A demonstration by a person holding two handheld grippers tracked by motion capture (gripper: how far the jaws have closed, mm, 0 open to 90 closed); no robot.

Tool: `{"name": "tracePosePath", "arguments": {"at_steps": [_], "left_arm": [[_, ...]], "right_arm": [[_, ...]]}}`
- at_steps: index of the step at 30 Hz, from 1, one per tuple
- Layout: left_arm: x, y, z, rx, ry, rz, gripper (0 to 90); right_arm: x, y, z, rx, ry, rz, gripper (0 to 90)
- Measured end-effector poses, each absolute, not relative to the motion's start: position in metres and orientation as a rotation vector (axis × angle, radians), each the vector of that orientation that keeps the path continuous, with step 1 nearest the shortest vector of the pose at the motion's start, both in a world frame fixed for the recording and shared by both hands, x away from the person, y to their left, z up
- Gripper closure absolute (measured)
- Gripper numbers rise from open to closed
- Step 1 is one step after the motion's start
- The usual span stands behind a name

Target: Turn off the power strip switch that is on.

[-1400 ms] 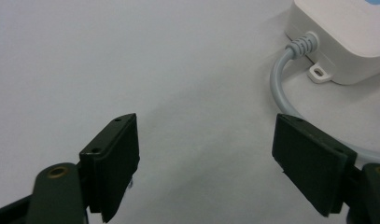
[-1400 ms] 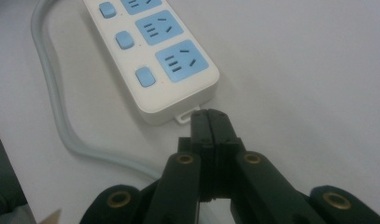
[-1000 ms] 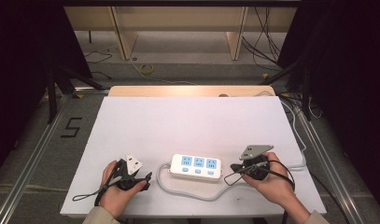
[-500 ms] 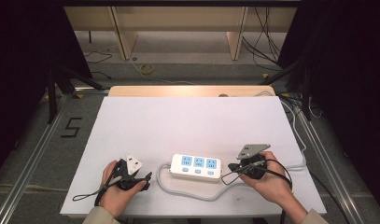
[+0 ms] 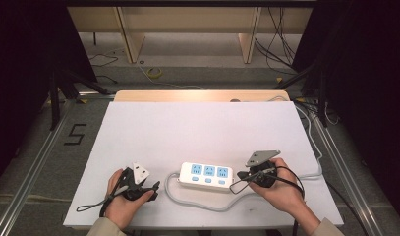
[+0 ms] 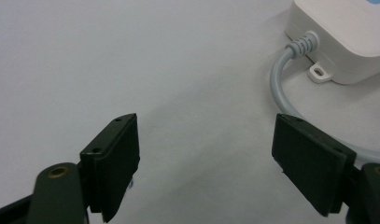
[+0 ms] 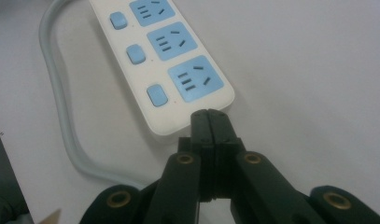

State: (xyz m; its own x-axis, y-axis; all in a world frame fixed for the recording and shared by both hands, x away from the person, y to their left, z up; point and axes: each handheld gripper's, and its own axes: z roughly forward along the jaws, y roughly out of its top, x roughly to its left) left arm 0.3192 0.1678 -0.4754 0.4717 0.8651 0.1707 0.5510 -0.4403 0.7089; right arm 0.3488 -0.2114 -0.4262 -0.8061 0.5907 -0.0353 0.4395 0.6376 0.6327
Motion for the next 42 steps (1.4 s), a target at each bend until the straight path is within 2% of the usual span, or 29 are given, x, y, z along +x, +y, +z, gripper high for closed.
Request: {"name": "tracePosePath", "arguments": {"at_steps": [42], "left_arm": [[0.319,0.167,-0.476,2.147,1.165,0.709,23.2]], "right_arm": [[0.355,-0.192,-0.427,0.808,2.661,0.902,90.0]]}}
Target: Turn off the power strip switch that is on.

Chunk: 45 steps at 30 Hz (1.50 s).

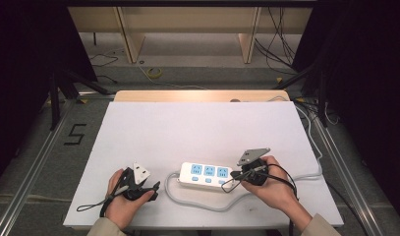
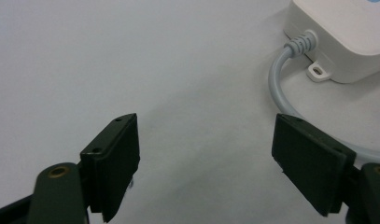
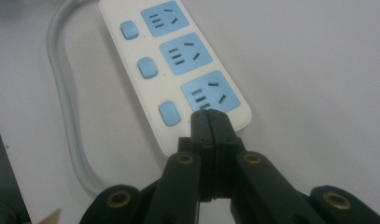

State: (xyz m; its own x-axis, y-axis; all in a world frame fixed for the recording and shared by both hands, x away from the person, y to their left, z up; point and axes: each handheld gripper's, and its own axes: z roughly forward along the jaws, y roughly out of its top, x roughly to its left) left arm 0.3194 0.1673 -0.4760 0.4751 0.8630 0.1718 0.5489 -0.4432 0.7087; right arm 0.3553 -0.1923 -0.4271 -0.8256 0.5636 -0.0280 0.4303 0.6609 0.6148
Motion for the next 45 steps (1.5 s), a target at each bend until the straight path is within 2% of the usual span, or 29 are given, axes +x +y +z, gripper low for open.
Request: {"name": "tracePosePath", "arguments": {"at_steps": [45], "left_arm": [[0.32,0.167,-0.476,2.149,1.168,0.708,23.2]], "right_arm": [[0.359,-0.176,-0.428,0.764,2.71,0.877,90.0]]}}
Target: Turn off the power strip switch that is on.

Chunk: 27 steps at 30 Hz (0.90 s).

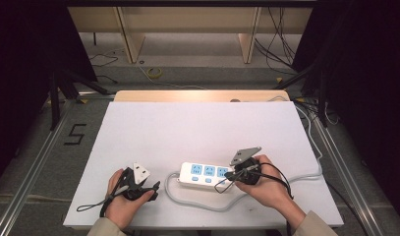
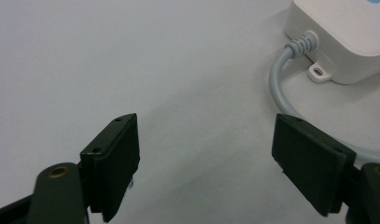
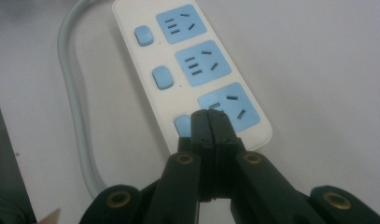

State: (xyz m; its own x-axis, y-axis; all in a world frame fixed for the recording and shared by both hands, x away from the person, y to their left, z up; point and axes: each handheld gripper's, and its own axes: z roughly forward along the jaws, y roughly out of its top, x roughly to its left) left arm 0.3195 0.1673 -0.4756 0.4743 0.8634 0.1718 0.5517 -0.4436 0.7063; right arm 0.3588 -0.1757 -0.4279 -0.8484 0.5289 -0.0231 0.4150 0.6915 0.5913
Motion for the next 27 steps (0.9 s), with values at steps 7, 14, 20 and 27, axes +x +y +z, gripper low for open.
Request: {"name": "tracePosePath", "arguments": {"at_steps": [7,14,20,27], "left_arm": [[0.32,0.167,-0.476,2.15,1.167,0.704,23.2],[0.32,0.167,-0.476,2.149,1.167,0.706,23.2],[0.32,0.167,-0.476,2.146,1.167,0.707,23.3],[0.32,0.167,-0.476,2.148,1.165,0.706,23.3]], "right_arm": [[0.359,-0.173,-0.428,0.76,2.716,0.876,90.0],[0.36,-0.17,-0.428,0.755,2.727,0.868,90.0],[0.36,-0.167,-0.43,0.76,2.737,0.853,90.0],[0.362,-0.164,-0.432,0.746,2.747,0.846,90.0]]}}
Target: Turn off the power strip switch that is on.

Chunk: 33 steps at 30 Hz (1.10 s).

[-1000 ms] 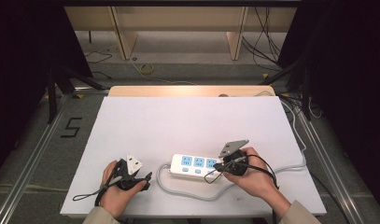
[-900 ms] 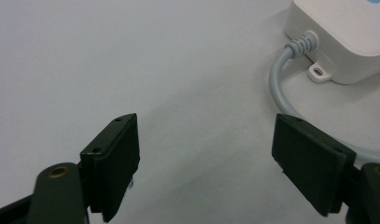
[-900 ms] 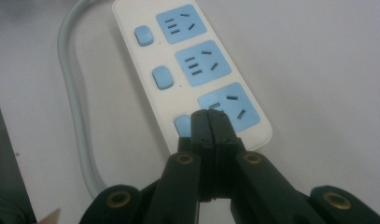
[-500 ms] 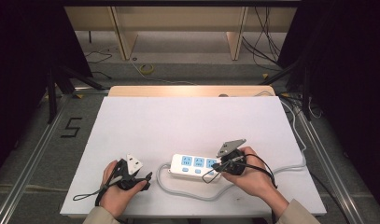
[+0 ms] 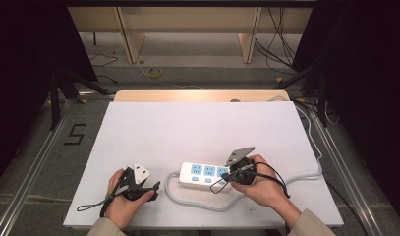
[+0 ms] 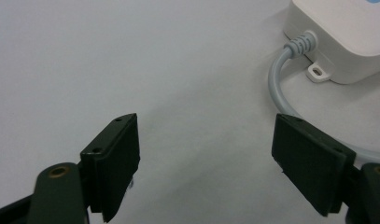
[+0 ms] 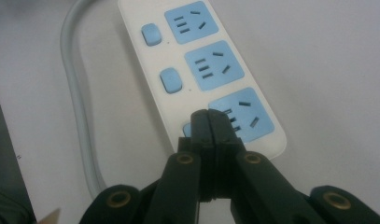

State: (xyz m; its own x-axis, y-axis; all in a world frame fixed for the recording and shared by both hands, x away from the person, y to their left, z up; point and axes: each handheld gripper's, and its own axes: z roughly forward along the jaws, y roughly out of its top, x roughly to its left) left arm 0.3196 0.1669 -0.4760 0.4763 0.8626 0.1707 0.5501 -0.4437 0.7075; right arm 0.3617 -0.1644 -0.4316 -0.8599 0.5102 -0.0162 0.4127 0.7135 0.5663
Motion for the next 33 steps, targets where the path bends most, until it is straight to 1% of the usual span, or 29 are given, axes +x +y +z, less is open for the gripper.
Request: {"name": "tracePosePath", "arguments": {"at_steps": [33], "left_arm": [[0.32,0.167,-0.476,2.15,1.163,0.706,23.3]], "right_arm": [[0.366,-0.151,-0.438,0.751,2.773,0.813,90.0]]}}
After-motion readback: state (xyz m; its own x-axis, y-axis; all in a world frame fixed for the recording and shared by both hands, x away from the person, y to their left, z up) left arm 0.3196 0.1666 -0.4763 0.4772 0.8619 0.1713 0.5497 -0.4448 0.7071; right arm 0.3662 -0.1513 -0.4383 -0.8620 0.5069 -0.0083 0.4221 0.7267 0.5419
